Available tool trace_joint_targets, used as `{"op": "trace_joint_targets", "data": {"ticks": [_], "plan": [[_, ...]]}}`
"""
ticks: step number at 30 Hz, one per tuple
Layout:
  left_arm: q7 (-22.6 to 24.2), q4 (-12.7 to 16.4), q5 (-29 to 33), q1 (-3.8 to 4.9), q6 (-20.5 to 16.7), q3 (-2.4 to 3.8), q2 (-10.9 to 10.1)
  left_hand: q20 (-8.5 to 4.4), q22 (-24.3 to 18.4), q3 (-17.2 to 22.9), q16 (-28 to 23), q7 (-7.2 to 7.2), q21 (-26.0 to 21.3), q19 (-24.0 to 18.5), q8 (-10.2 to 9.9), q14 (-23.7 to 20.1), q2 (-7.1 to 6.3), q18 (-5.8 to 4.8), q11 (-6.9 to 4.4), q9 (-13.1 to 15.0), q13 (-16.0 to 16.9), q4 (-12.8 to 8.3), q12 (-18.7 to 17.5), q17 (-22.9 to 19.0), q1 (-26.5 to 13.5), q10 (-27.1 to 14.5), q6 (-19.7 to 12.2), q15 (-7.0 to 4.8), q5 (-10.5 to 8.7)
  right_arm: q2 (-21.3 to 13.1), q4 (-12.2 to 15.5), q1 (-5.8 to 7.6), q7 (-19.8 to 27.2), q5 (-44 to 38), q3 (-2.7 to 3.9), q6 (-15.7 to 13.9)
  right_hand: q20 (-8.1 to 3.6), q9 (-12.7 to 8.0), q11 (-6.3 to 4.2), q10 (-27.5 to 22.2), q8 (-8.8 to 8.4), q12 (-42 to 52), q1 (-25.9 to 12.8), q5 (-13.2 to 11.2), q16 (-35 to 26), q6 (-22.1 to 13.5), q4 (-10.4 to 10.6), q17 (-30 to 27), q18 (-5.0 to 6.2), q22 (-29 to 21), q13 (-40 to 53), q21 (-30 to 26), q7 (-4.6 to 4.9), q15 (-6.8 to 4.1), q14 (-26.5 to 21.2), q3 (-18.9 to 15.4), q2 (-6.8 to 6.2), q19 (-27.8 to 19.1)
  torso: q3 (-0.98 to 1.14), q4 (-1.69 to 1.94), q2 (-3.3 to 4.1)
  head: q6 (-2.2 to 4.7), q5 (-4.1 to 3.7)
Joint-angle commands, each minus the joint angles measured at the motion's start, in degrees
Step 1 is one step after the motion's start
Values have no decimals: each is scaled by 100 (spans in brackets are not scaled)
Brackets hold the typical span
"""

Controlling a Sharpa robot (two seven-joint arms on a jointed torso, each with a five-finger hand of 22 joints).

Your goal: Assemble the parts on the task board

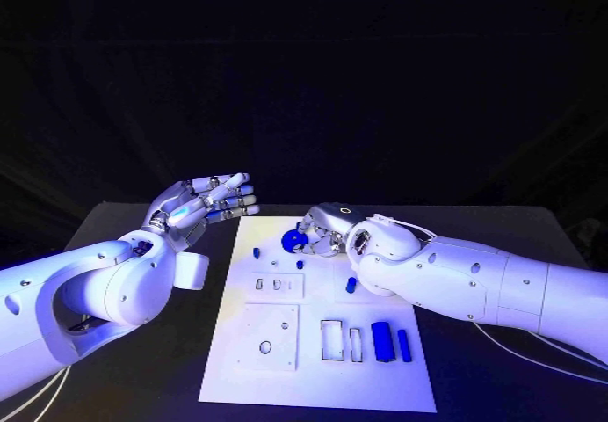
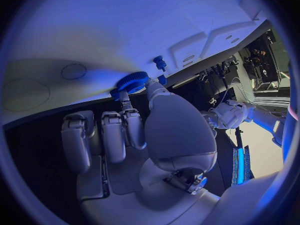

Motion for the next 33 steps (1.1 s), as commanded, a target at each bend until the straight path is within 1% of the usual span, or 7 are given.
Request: {"op": "trace_joint_targets", "data": {"ticks": [1,7,15,18,22,28,33], "plan": [[37,1,-1,7,102,4,-2,-6,-9,1,-41,336,-20,-25,-39,15,45,36,0,-5,-5,-36,-41,-7,3,-29,-47,33,-14,-37,49,-4,10,10,0,-24,-4,-9,-29,71,15,32,-16,32,24,33,29,1145,-81,1507,819,26,-3,-12,526,0,25,587,-2,-1,0,-15,8],[37,-2,-1,7,101,4,-14,-6,-9,1,-41,336,-20,-25,-39,15,45,36,0,-5,-5,-36,-41,-7,3,-29,-47,33,-14,-223,300,-7,30,10,3,-298,-7,-11,-31,76,5,39,2,60,31,31,9,1160,-81,1507,825,26,-4,-14,529,-3,15,587,3,-2,-4,-12,10],[37,-24,0,7,112,4,-27,-6,-9,1,-41,336,-20,-25,-39,15,45,36,0,-5,-5,-36,-41,-7,3,-29,-47,33,-14,-1021,1133,99,282,488,69,-807,-13,-27,-27,46,-51,-5,152,101,24,-5,-113,1146,-81,1507,790,26,7,-15,525,37,17,587,2,-33,-28,49,-29],[36,-59,10,7,121,3,-17,-7,-10,2,-44,336,-20,-24,-41,16,49,36,0,-4,-5,-38,-43,-7,3,-32,-35,33,-15,-1510,1431,198,669,1212,81,-759,-11,-33,-22,-2,-75,-70,303,73,10,-7,-229,1122,-59,1436,739,-38,11,-13,517,75,13,535,0,-80,-70,62,-45],[32,-110,20,6,153,1,17,-7,-10,3,-45,335,-20,-24,-41,16,50,36,0,-3,-5,-39,-43,-7,3,-33,-22,33,-15,-2088,1615,256,1191,2005,85,-499,-28,-22,-60,-167,-59,-288,548,70,-147,70,-412,836,46,1094,563,-357,-33,-42,439,123,-34,279,4,-129,-120,69,-48],[31,-186,24,4,211,-3,85,-7,-12,6,-43,328,-17,-20,-35,33,54,38,-5,5,-2,-54,-36,-3,14,-19,41,29,-15,-2624,1599,251,1594,2319,68,-199,-67,-27,-114,-253,-75,-406,769,52,-172,89,-575,816,78,984,475,-472,-94,-88,432,147,-106,195,28,-165,-181,52,-90],[29,-232,25,2,253,-11,122,-9,-15,9,-41,321,-13,-13,-27,57,59,40,-14,12,2,-73,-26,0,26,5,105,21,-15,-2804,1446,180,1721,2299,54,-128,-82,-37,-123,-269,-99,-433,845,72,-165,67,-631,840,79,977,457,-484,-98,-100,440,155,-124,190,54,-187,-207,37,-145]]}}
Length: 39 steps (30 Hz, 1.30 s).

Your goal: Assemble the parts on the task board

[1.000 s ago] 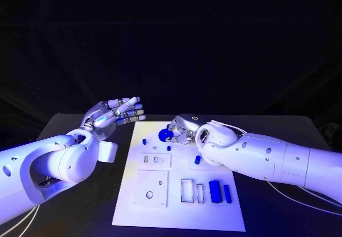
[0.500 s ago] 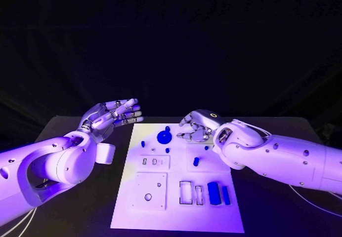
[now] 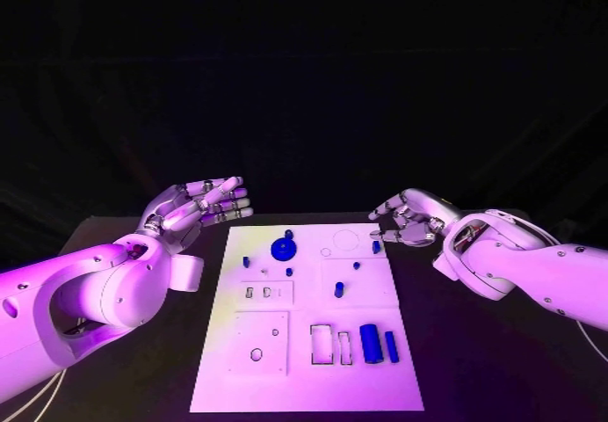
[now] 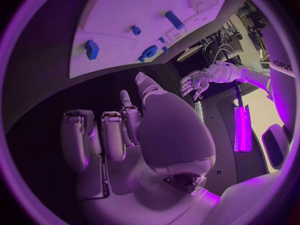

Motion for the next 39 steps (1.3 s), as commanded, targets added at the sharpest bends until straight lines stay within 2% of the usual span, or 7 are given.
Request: {"op": "trace_joint_targets", "data": {"ticks": [1,4,7,21,27,32,39], "plan": [[35,-21,18,3,189,-3,26,-9,-11,11,-19,317,-11,-11,2,42,37,41,-16,9,3,-45,-1,1,4,10,53,-2,-14,-38,-114,-46,411,239,-6,244,-40,-12,11,-57,-35,-39,80,13,-8,-7,-54,844,80,978,454,-44,-29,-36,420,15,4,189,31,-30,-36,-21,-39],[34,-34,18,1,203,-6,38,-9,-11,11,-19,317,-11,-11,2,42,37,41,-16,9,3,-45,-1,1,4,10,53,-2,-14,-43,-250,-84,438,220,-8,274,-44,-23,14,-58,-54,-43,113,67,-1,-40,-79,862,77,984,453,-40,-23,-35,426,20,-3,196,46,-30,-36,-28,-61],[32,-44,18,1,210,-7,45,-9,-11,11,-19,317,-11,-11,2,42,37,41,-16,9,3,-45,-1,1,4,10,53,-2,-14,-23,-363,-127,445,206,-10,304,-43,-30,19,-62,-64,-50,116,86,5,-65,-86,874,76,988,448,-39,-14,-31,429,15,-13,199,36,-21,-32,-40,-60],[37,-61,18,0,221,-9,47,-10,-12,12,-18,313,-9,-6,4,56,41,42,-20,10,4,-55,2,3,9,23,69,-6,-14,341,-901,-305,319,65,-18,452,-9,-92,81,-105,-91,-107,131,98,22,-332,-114,918,75,989,406,-48,59,19,442,-26,-47,205,25,-17,-27,-95,-53],[38,-65,18,0,219,-9,41,-10,-12,12,-18,313,-9,-6,4,56,41,42,-20,10,4,-55,2,3,9,23,69,-6,-14,436,-1020,-371,282,25,-19,490,-3,-101,87,-113,-90,-116,143,99,25,-373,-121,925,76,985,399,-53,64,25,443,-29,-48,202,27,-21,-35,-130,-29],[37,-64,18,0,219,-10,38,-10,-12,12,-18,313,-9,-6,4,56,41,42,-20,10,4,-55,2,3,9,23,69,-6,-14,503,-1094,-402,259,7,-19,500,2,-103,90,-96,-77,-92,164,108,30,-384,-130,935,71,1002,420,-39,67,29,446,-16,-25,215,28,-24,-32,-131,-24],[35,-61,18,0,215,-10,35,-10,-12,12,-18,313,-9,-6,4,56,41,42,-20,10,4,-55,2,3,9,23,69,-6,-14,563,-1144,-425,243,-29,-19,523,12,-62,95,-73,23,-62,178,115,35,-204,-141,948,66,1023,444,-22,74,36,449,11,35,232,32,-33,-30,-149,-18]]}}
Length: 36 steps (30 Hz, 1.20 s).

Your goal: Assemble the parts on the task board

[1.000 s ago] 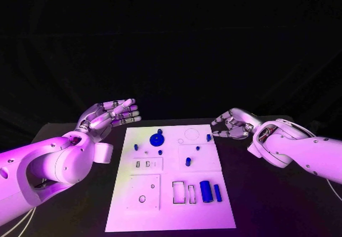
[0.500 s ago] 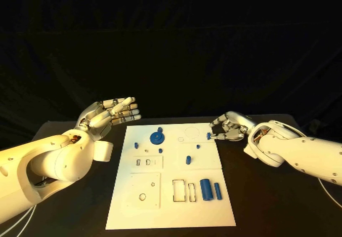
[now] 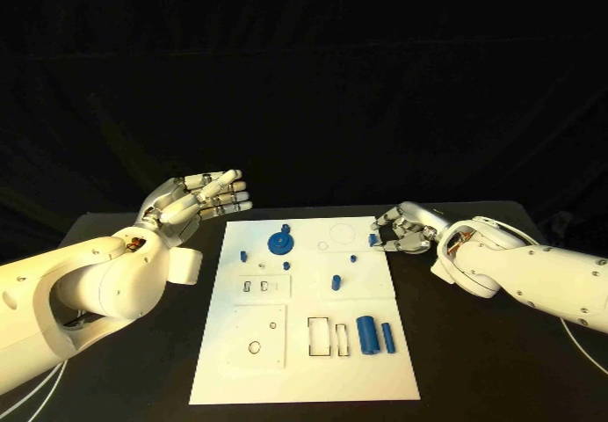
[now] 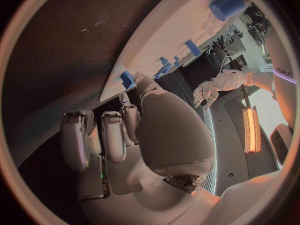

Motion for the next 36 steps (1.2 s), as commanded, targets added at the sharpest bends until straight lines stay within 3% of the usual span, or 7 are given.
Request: {"op": "trace_joint_targets", "data": {"ticks": [1,11,24,34,36], "plan": [[38,8,12,3,111,2,4,-10,-8,-4,-18,294,-9,-6,4,36,41,43,-21,6,4,-39,2,3,9,22,50,15,-14,29,-22,-12,-39,-101,1,97,11,18,14,12,38,31,19,27,36,73,-30,947,64,1027,447,6,3,35,450,16,37,237,3,-6,2,-9,-1],[34,12,12,4,108,2,5,-10,-8,-4,-18,294,-9,-6,4,36,41,43,-21,6,4,-39,2,3,9,22,50,15,-14,117,-84,-33,-52,-136,0,129,1,71,-16,73,166,107,22,40,53,372,-38,982,51,1076,509,49,-33,15,459,93,147,275,7,-2,-1,-21,2],[27,16,12,4,108,2,1,-10,-10,-3,-20,294,-7,-2,-1,44,43,44,-21,5,3,-49,1,4,14,25,39,13,-14,184,-173,-49,-70,-148,1,112,-9,77,-30,99,186,139,34,41,68,433,-47,1010,39,1115,535,86,-48,3,467,138,198,303,9,2,2,-43,6],[20,15,12,4,108,3,-4,-10,-10,-3,-21,295,-6,-1,-4,45,45,44,-21,3,3,-51,-1,4,14,25,26,13,-14,199,-197,-50,-79,-121,1,32,-77,155,-147,147,387,188,101,33,94,790,-90,1060,23,1176,579,143,-192,-86,479,329,462,346,10,-1,-3,-46,14],[20,14,12,4,110,3,-4,-10,-10,-3,-21,295,-6,-1,-4,45,45,44,-21,3,3,-51,-1,4,14,25,26,13,-14,202,-189,-50,-69,-109,2,-35,-119,177,-188,164,436,201,131,-240,102,837,-121,1075,16,1200,592,166,-235,-126,483,422,561,363,10,0,-3,-46,12]]}}
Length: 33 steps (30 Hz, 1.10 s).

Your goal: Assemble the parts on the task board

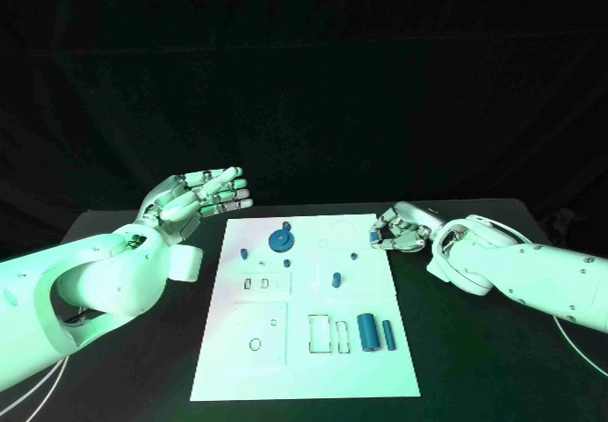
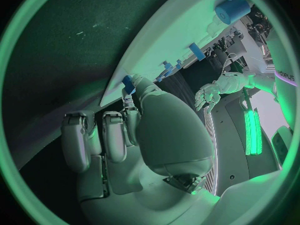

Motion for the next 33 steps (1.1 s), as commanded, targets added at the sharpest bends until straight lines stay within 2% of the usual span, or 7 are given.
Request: {"op": "trace_joint_targets", "data": {"ticks": [1,9,12,16,20,29,33], "plan": [[30,9,10,3,109,3,3,-10,-6,13,-21,295,-6,-1,-4,45,45,43,-21,5,3,-35,-1,3,14,25,27,13,-14,9,5,-5,-11,-17,0,-106,-76,61,-70,5,94,51,65,-262,38,89,-31,1082,13,1210,582,53,-55,-67,507,122,218,386,1,2,-2,1,-3],[-2,-11,10,3,120,3,3,-10,-7,13,-22,296,-6,-1,-6,46,46,43,-20,4,2,-35,-2,3,13,24,17,13,-15,12,171,-6,-171,66,3,-399,-96,70,-70,28,96,70,28,-189,67,36,-40,1135,-8,1278,602,122,-52,-76,520,251,296,435,-5,-6,-15,-18,10],[-33,-21,10,3,132,3,0,-10,-7,13,-23,297,-6,0,-8,46,47,43,-20,3,2,-36,-3,3,12,22,8,13,-14,-30,380,4,-387,5,12,-507,-100,90,-74,26,117,58,-57,135,51,38,-52,1109,-9,1281,597,123,-54,-80,514,290,209,437,-15,-10,-31,-20,28],[-68,-46,10,3,148,3,2,-10,-7,13,-24,297,-6,0,-9,46,47,43,-19,2,1,-36,-3,3,12,22,3,13,-14,-72,767,60,-720,-171,22,-650,-104,111,-82,46,143,74,-181,222,41,61,-12,1095,-17,1307,613,149,-66,-83,511,278,152,455,-27,-19,-51,-42,52],[-84,-92,10,3,166,1,20,-10,-7,13,-24,297,-6,0,-9,46,47,43,-19,2,1,-36,-3,3,12,22,3,13,-14,-25,1216,127,-1012,-373,27,-765,-107,121,-88,58,156,86,-216,236,41,76,1,1095,-22,1323,623,166,-74,-88,511,276,143,467,-39,-13,-80,-74,141],[-95,-189,23,1,180,-19,72,-10,-8,12,-27,298,-6,0,-10,45,49,43,-18,3,0,-37,-6,2,10,19,23,14,-15,473,1755,153,-1341,-779,23,-709,-109,126,-92,69,162,98,-226,243,40,83,4,1093,-24,1331,634,175,-80,-91,511,281,147,473,-59,33,-103,-146,222],[-96,-207,25,1,184,-23,91,-10,-8,12,-27,298,-6,0,-10,45,49,43,-18,3,0,-38,-6,2,10,19,24,14,-15,747,1788,132,-1422,-1023,12,-673,-109,126,-93,71,162,102,-226,243,41,83,4,1095,-26,1337,637,181,-81,-91,511,282,147,477,-62,11,-104,-155,303]]}}
